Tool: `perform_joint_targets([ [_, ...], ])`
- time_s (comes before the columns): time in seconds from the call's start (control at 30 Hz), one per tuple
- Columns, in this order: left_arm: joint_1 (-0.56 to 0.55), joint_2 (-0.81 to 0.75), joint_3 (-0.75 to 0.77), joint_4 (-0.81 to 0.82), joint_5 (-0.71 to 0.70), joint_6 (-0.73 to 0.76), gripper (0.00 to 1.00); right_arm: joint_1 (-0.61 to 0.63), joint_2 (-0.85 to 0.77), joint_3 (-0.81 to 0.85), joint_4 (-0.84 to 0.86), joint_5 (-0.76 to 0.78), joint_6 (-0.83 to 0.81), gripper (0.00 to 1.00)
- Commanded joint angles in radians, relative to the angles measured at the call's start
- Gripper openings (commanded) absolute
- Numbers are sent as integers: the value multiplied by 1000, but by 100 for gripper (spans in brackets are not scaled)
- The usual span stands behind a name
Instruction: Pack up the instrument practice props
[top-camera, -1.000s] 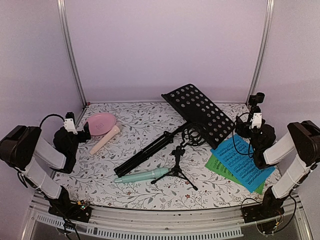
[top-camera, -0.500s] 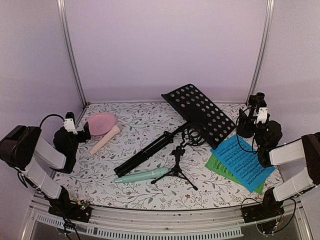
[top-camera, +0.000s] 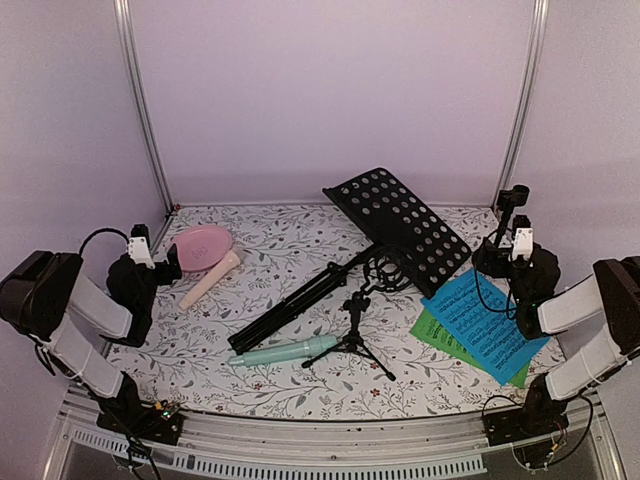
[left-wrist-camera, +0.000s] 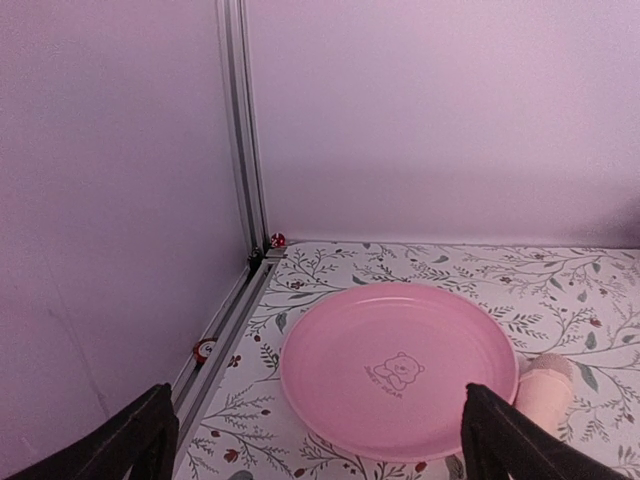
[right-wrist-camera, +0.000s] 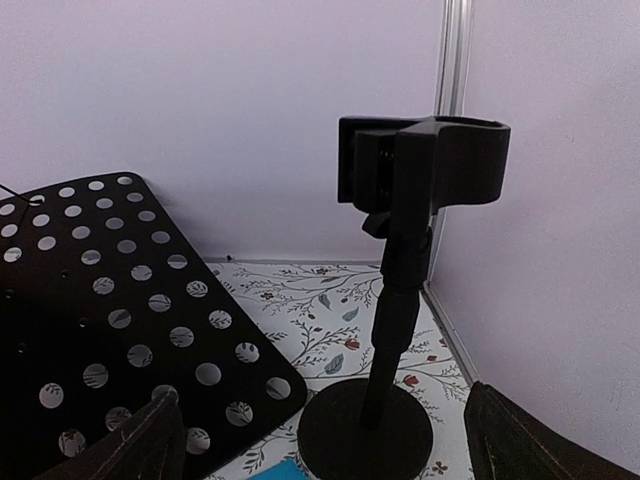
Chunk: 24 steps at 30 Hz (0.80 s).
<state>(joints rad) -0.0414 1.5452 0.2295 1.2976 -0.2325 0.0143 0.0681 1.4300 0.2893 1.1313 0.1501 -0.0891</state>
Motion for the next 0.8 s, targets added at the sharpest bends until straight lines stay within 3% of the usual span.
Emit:
perform_joint_targets([
  [0.0,6,9,5,32,1,-2,99,-44,62,-12,54,-102,19,99],
  [0.07,6,9,6,31,1,-2,99,-81,122,-62,223,-141,58,99],
  [0.13,6,9,6,31,1,-2,99,-84,99,-41,133,-140,73,99],
  [0.77,6,9,5,31,1,-1,99,-84,107,-49,164,-219,36,99],
])
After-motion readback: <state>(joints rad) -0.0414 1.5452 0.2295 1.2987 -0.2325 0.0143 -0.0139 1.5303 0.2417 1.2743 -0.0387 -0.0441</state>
